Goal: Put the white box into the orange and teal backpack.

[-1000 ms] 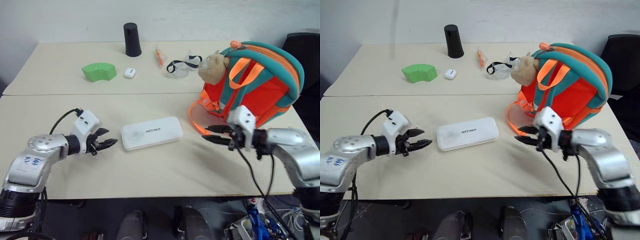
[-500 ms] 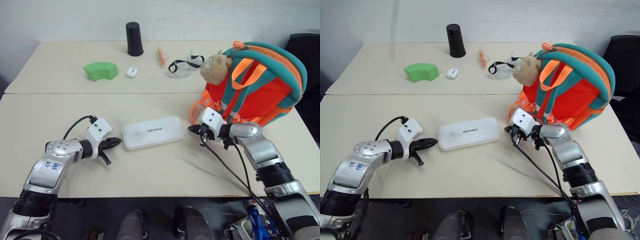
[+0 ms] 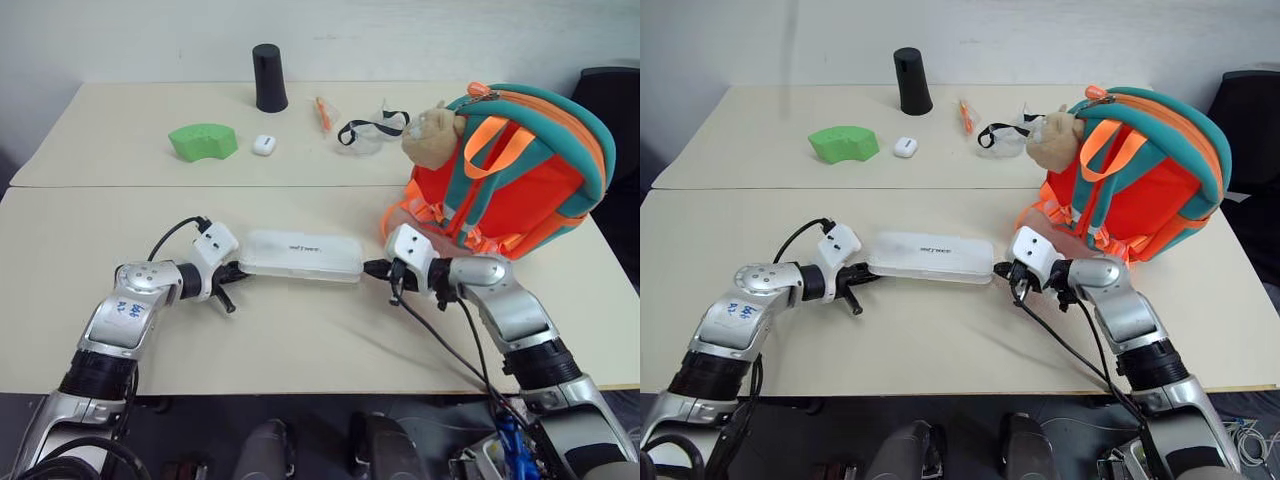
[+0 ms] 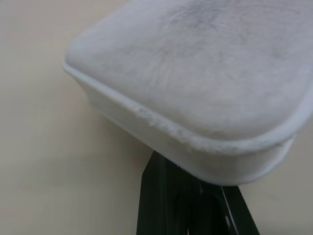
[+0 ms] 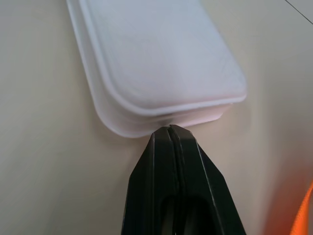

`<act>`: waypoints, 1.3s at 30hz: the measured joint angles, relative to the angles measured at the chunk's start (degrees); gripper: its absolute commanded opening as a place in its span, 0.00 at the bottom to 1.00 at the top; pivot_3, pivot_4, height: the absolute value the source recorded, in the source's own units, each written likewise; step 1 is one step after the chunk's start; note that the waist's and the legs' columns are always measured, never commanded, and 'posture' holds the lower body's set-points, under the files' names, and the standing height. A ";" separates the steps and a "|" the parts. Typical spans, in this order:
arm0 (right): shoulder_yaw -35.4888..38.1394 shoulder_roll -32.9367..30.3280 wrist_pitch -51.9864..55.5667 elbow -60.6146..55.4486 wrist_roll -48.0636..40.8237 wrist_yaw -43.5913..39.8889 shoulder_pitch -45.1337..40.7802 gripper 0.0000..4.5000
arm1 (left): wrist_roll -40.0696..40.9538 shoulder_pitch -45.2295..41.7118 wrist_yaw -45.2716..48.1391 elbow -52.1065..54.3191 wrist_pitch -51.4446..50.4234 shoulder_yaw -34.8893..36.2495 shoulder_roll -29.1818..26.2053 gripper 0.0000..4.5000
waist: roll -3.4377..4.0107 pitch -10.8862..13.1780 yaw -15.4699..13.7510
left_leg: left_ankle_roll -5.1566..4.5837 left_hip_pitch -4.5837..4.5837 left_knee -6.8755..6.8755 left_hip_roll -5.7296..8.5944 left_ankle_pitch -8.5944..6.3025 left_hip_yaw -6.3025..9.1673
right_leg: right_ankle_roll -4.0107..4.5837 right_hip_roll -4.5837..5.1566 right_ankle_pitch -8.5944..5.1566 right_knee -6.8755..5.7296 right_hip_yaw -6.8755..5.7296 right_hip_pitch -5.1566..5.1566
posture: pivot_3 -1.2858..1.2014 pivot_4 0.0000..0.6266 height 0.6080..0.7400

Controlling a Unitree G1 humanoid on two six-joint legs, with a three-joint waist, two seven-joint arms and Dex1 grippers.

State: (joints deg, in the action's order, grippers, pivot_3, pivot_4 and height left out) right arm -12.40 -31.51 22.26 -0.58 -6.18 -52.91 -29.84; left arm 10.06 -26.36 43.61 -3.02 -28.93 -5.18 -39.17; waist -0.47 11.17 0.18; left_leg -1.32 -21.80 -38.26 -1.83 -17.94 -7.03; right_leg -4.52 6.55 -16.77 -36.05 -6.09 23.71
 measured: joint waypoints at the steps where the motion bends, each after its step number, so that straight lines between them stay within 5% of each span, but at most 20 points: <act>1: 0.13 -0.15 0.46 -0.93 -0.12 0.04 0.50 0.00 | -0.41 -0.16 0.37 -0.37 0.72 -0.13 -0.04 0.00 | 0.00 0.00 0.01 | 0.00 0.00 0.00 0.00 0.00 0.00 | 0.00 0.00 0.00 0.00 -0.02 0.00 | 0.52 0.24 1.00; 10: 0.26 -1.43 1.45 -3.30 -0.28 0.33 2.57 0.00 | -1.44 -0.39 5.62 -3.81 4.58 0.37 -5.16 0.04 | -0.01 0.00 0.72 | 0.01 0.01 0.03 -0.06 0.00 -0.01 | 0.01 -0.03 0.00 0.01 -0.04 0.03 | 0.52 0.24 1.00; 19: 0.24 -1.26 -0.94 1.88 1.26 1.40 -0.27 0.00 | 0.85 -5.11 14.63 -11.78 0.56 2.05 -9.31 0.64 | -0.01 0.00 1.36 | 0.00 -0.08 0.02 -0.04 0.00 0.00 | 0.00 -0.07 0.00 -0.03 -0.10 0.05 | 0.52 0.24 1.00; 24: -0.27 0.48 -2.93 5.27 3.02 2.50 -2.83 0.00 | 5.98 -12.70 17.81 -15.94 -13.15 2.85 -7.85 0.99 | -0.01 0.00 1.35 | -0.10 -0.37 -0.17 0.04 0.07 0.02 | -0.06 -0.23 0.02 -0.17 -0.11 0.24 | 0.52 0.24 1.00; 39: -1.11 2.00 -6.05 7.78 5.84 2.45 -3.60 0.00 | 11.13 -23.59 18.26 -27.34 -39.28 2.73 -2.26 0.99 | -0.02 0.01 1.34 | -0.12 -0.47 -0.52 0.06 0.07 0.05 | -0.13 -0.26 0.04 -0.42 -0.02 0.28 | 0.52 0.24 1.00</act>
State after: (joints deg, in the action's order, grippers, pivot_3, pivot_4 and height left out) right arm -13.51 -29.51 16.21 7.19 -0.34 -50.46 -33.44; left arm 21.19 -49.95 61.88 -30.36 -68.22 -2.45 -41.43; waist -0.49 11.18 1.52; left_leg -1.45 -22.27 -38.78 -1.76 -17.86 -6.98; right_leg -4.65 6.29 -16.73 -36.47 -6.11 23.98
